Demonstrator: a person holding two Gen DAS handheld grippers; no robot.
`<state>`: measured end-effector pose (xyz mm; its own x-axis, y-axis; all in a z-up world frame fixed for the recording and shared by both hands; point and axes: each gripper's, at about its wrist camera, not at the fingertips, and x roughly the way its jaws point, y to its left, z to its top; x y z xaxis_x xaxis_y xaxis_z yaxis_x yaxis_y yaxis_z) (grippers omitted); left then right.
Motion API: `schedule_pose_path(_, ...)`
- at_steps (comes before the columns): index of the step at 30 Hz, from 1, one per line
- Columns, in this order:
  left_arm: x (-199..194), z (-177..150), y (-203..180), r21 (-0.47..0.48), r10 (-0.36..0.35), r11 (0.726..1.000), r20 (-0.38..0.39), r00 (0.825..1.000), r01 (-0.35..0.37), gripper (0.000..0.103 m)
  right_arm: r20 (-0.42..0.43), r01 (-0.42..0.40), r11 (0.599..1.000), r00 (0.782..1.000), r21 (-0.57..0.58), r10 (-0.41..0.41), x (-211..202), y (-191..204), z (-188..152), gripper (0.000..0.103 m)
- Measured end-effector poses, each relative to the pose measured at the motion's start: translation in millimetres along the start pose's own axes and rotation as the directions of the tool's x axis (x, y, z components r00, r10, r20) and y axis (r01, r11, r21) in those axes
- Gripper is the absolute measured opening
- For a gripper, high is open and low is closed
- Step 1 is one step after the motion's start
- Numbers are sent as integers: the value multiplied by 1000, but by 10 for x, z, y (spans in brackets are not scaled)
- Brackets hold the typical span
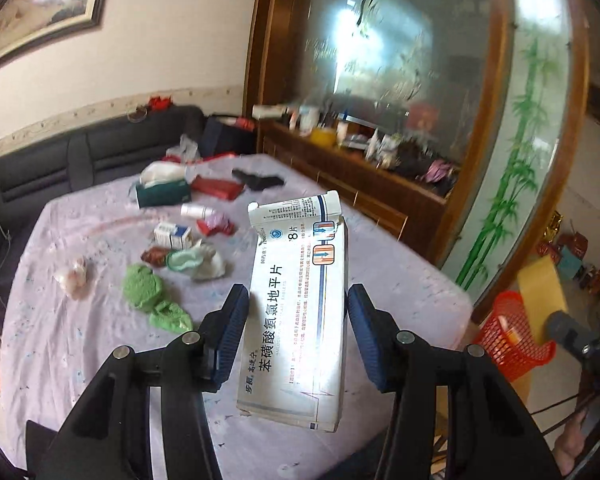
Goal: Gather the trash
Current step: 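Carry the medicine box and yellow roll to the red wastebasket and release both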
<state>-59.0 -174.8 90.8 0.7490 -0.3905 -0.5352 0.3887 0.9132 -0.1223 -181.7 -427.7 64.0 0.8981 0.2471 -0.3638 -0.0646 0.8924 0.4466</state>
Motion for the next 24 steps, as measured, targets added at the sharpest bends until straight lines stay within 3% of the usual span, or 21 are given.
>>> schedule_pose_path(12,-560,152,-307,52,-60,997,129,990,53,50,117,23,999,993,-35,-19,-587,181,78,71)
schedule_pose_path(24,-776,183,-520,98,-123,989,167,978,108,50,186,68,996,981,-49,-58,-929,243,158,71)
